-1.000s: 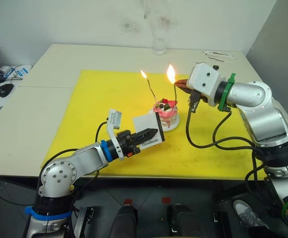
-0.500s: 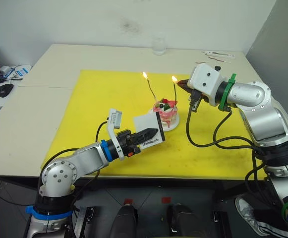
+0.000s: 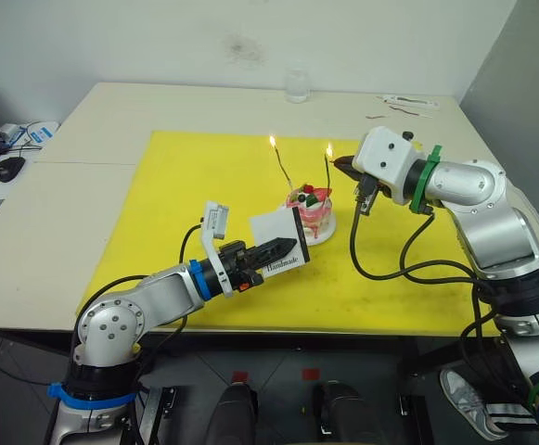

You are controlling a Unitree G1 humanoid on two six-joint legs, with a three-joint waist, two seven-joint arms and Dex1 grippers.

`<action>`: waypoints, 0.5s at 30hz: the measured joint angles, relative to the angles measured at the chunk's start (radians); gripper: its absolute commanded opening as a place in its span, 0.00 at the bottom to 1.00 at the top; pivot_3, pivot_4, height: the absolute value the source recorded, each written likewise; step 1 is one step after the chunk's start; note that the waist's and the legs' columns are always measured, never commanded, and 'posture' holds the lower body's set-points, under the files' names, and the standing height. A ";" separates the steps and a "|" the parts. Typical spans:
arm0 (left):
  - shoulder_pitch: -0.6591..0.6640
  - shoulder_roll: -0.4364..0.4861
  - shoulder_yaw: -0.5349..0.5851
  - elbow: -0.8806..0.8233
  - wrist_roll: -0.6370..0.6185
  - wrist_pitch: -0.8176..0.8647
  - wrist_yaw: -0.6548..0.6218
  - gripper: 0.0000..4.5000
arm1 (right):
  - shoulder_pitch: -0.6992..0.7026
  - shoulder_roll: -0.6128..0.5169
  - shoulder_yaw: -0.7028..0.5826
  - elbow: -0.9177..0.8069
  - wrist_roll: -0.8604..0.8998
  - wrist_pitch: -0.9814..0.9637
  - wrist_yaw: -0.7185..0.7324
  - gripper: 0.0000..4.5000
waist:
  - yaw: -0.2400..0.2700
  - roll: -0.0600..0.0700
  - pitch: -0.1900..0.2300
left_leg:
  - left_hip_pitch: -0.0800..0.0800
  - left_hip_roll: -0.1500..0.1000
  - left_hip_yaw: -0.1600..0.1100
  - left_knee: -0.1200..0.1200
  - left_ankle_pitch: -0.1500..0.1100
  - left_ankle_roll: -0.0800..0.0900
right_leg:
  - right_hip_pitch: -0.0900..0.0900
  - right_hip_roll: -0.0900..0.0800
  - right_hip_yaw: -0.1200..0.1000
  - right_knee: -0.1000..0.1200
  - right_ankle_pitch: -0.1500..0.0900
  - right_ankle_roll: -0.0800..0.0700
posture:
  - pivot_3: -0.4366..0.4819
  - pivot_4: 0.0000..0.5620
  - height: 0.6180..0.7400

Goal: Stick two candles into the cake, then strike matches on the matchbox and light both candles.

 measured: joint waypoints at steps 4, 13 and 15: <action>-0.005 0.000 0.000 0.001 0.000 0.001 0.000 0.00 | 0.007 -0.003 0.000 -0.006 0.000 0.007 0.000 0.01 | 0.000 0.000 0.000 | 0.000 0.000 0.000 0.000 0.000 0.000 | 0.000 0.000 0.000 0.000 0.000 0.000 | 0.48 0.27 1.00; -0.009 0.000 -0.001 0.002 -0.001 0.001 0.001 0.00 | 0.008 -0.017 -0.002 -0.007 0.000 0.009 0.001 0.01 | 0.000 0.000 0.000 | 0.000 0.000 0.000 0.000 0.000 0.000 | 0.000 0.000 0.000 0.000 0.000 0.000 | 0.48 0.27 1.00; -0.010 -0.001 -0.002 0.002 -0.001 0.001 0.001 0.00 | 0.008 -0.019 -0.003 -0.007 0.000 0.009 0.001 0.01 | 0.000 0.000 0.000 | 0.000 0.000 0.000 0.000 0.000 0.000 | 0.000 0.000 0.000 0.000 0.000 0.000 | 0.48 0.27 1.00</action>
